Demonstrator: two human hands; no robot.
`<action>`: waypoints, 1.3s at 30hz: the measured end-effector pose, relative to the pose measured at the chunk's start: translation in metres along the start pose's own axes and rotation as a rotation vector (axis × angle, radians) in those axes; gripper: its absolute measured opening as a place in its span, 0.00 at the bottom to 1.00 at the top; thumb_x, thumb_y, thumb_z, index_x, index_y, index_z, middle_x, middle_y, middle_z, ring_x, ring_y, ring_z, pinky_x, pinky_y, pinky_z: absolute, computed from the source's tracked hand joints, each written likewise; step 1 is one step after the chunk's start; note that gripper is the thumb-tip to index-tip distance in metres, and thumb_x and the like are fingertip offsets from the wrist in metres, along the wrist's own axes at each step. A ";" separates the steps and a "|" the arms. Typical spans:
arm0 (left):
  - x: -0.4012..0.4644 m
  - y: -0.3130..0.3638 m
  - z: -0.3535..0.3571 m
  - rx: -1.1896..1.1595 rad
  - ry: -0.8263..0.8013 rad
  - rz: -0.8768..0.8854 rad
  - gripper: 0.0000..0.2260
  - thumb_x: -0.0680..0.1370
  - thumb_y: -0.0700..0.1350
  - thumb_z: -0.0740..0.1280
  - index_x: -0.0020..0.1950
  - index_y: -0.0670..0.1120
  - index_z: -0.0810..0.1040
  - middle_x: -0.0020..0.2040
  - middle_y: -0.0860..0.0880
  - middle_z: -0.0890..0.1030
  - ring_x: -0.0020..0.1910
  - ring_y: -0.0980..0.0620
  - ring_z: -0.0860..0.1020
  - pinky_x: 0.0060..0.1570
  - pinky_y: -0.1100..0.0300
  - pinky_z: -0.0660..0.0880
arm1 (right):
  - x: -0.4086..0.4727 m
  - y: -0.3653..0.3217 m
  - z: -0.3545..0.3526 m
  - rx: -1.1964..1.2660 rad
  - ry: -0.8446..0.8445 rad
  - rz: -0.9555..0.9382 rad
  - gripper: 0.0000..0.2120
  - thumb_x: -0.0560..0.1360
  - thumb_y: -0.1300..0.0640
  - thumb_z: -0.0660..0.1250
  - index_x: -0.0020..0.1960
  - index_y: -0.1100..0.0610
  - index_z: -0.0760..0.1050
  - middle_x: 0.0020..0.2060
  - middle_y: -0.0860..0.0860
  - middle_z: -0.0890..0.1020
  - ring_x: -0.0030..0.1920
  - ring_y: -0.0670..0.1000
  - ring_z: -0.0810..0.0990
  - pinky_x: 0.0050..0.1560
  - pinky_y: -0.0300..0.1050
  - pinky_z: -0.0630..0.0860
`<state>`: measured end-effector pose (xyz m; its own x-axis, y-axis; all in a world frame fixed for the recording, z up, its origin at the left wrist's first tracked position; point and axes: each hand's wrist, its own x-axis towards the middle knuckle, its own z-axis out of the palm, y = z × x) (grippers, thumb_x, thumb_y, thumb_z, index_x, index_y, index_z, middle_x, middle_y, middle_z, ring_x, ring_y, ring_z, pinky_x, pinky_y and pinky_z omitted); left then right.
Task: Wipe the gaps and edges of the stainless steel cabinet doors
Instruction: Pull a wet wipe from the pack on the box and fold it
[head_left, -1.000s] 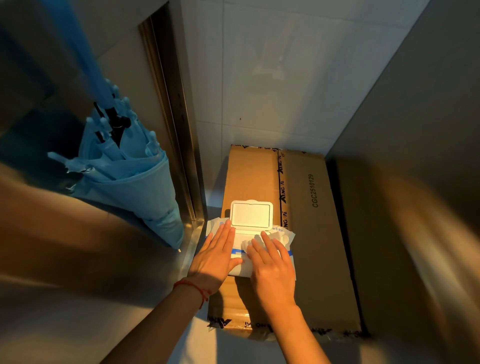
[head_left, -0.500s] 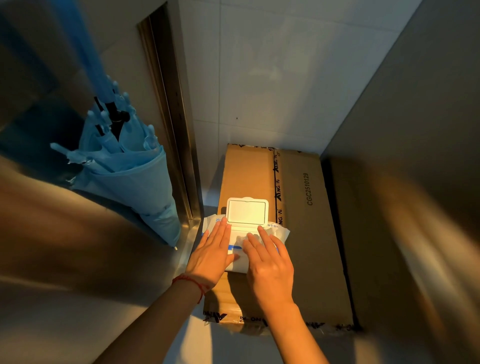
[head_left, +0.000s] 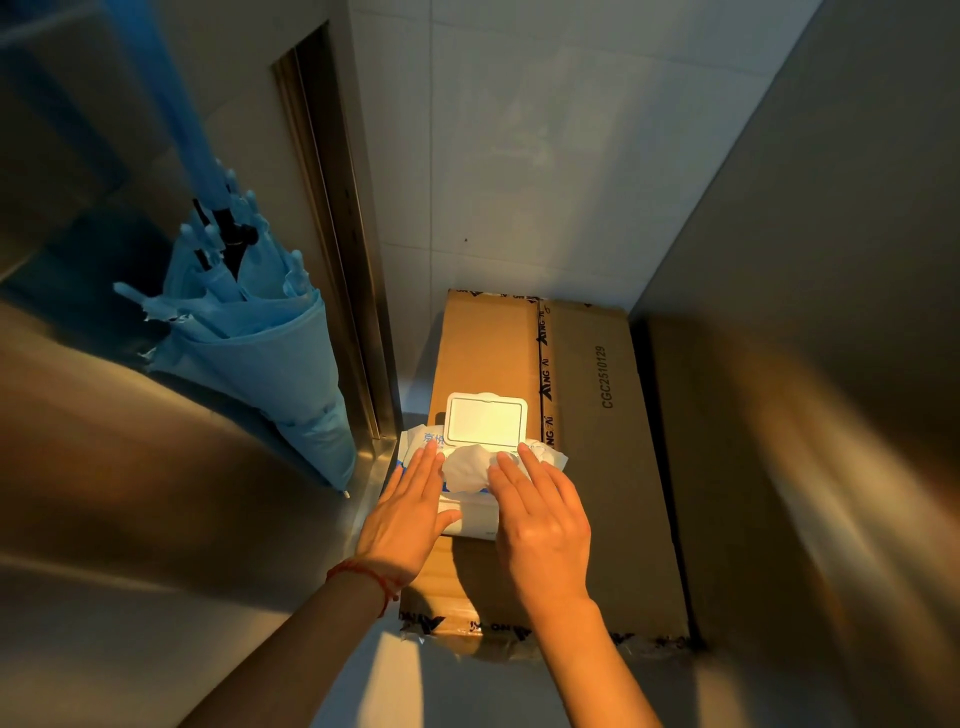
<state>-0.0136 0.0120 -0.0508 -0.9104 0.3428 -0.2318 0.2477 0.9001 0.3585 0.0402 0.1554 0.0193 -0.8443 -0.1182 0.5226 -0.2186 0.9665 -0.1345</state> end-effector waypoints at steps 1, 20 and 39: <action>-0.003 0.001 -0.003 0.001 0.003 0.002 0.34 0.81 0.54 0.55 0.76 0.46 0.35 0.77 0.48 0.40 0.76 0.54 0.40 0.68 0.61 0.36 | 0.000 0.000 -0.001 0.001 0.004 -0.002 0.19 0.56 0.66 0.81 0.47 0.63 0.84 0.47 0.57 0.85 0.52 0.58 0.83 0.48 0.54 0.81; -0.055 0.041 -0.085 -0.099 0.146 0.118 0.31 0.80 0.56 0.56 0.74 0.52 0.39 0.77 0.52 0.42 0.74 0.59 0.39 0.69 0.64 0.36 | 0.017 -0.001 -0.058 0.064 0.058 -0.026 0.18 0.58 0.67 0.80 0.48 0.62 0.84 0.47 0.57 0.85 0.48 0.56 0.84 0.46 0.48 0.81; -0.103 0.115 -0.156 -0.125 0.355 0.220 0.20 0.82 0.46 0.57 0.74 0.48 0.61 0.74 0.51 0.61 0.74 0.58 0.57 0.72 0.68 0.46 | 0.031 -0.011 -0.139 0.104 0.096 -0.126 0.18 0.57 0.65 0.82 0.46 0.60 0.84 0.45 0.55 0.85 0.47 0.54 0.84 0.44 0.45 0.81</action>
<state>0.0568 0.0383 0.1551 -0.9035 0.3889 0.1799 0.4259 0.7689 0.4768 0.0839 0.1729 0.1539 -0.7573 -0.2101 0.6183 -0.3735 0.9160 -0.1463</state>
